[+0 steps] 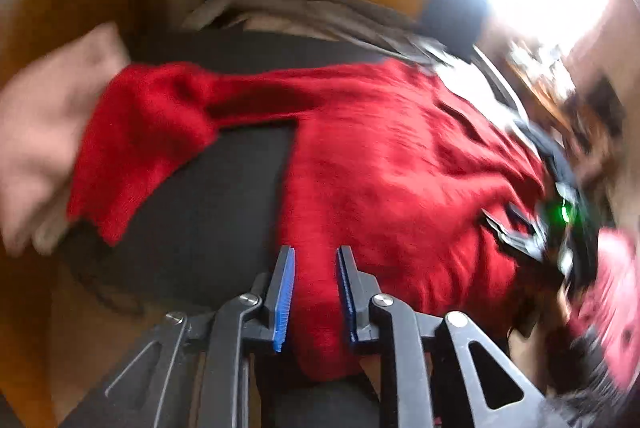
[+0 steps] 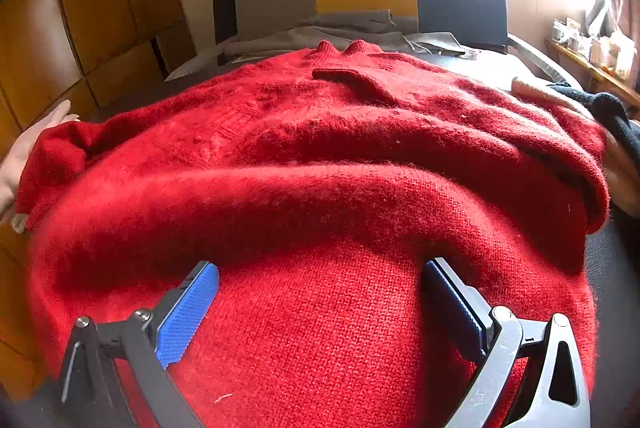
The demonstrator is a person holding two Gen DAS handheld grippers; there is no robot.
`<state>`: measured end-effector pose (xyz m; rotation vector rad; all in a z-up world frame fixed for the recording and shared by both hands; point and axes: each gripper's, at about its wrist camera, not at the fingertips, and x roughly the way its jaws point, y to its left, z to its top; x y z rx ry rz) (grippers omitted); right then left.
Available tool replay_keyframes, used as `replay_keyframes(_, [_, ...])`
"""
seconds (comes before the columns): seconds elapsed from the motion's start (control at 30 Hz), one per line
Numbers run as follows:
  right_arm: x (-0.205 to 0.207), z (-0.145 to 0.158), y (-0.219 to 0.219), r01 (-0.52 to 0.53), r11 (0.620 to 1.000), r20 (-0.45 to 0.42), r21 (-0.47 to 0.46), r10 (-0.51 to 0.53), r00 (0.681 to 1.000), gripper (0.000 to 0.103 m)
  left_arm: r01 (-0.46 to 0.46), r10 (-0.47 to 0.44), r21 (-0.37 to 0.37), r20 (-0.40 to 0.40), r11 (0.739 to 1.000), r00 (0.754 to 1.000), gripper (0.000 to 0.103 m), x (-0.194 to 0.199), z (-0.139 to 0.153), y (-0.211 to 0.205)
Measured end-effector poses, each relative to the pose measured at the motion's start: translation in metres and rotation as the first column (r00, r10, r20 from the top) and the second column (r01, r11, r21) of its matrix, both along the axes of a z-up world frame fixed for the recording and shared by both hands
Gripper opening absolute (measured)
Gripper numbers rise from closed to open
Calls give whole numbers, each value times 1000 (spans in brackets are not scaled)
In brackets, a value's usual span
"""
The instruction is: Fold clothes
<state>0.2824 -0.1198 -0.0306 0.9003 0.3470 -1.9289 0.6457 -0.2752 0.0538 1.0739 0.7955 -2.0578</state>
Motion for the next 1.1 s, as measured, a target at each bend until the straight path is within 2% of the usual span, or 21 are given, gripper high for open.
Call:
replay_keyframes(0.07, [0,0,-1,0,1000,-3,3,0,1000,103,-92,92,-8,26,996,995,21,21,-14,-15])
replay_keyframes(0.13, [1,0,-1,0,1000,-5,7,0,1000,103,-117,117,16,9,993,993,21,28,-25,-22])
replay_keyframes(0.23, [1,0,-2,1,1000,-13,16,-1,1000,103,-33,39,68,-96,997,995,24,11,-39,-17])
replay_keyframes(0.33, [2,0,-4,1,1000,-18,28,-1,1000,103,116,-110,28,-154,993,982,24,-31,-48,0])
replay_keyframes(0.37, [2,0,-4,1,999,-21,33,-1,1000,103,159,-155,14,-147,987,977,25,-48,-54,3])
replay_keyframes(0.43, [3,1,-6,-3,999,-24,52,5,1000,103,190,-187,22,-94,981,978,25,-73,-70,4])
replay_keyframes(0.53, [2,4,-11,-53,991,-18,124,55,998,103,166,-167,30,18,986,986,23,-85,-98,-9])
replay_keyframes(0.6, [-3,6,-7,-76,986,7,152,76,997,103,149,-148,23,-7,989,989,22,-78,-100,-20])
replay_keyframes(0.63, [-3,7,-3,-80,983,0,164,82,997,103,137,-137,36,-6,990,991,20,-74,-100,-24])
replay_keyframes(0.7, [-3,6,9,-90,980,-10,179,93,996,103,110,-111,46,3,993,994,11,-66,-100,-31])
replay_keyframes(0.77, [1,5,26,-97,982,-17,161,101,995,103,99,-100,55,9,994,995,11,-62,-98,-31])
replay_keyframes(0.83, [3,3,36,-98,988,-37,122,103,994,103,110,-111,75,3,991,994,16,-63,-94,-28])
replay_keyframes(0.87, [5,2,41,-98,990,-47,103,103,994,103,127,-127,85,-8,988,992,25,-66,-89,-26])
replay_keyframes(0.9, [5,1,42,-95,992,-58,86,100,993,103,144,-142,86,-23,986,990,25,-70,-83,-25])
replay_keyframes(1.0, [-19,21,20,-120,993,12,18,120,993,103,215,-214,2,-101,977,972,27,-91,-50,-24])
replay_keyframes(1.1, [-43,42,-2,-141,989,81,-51,144,986,103,271,-280,-83,-133,959,951,30,-127,-25,-33])
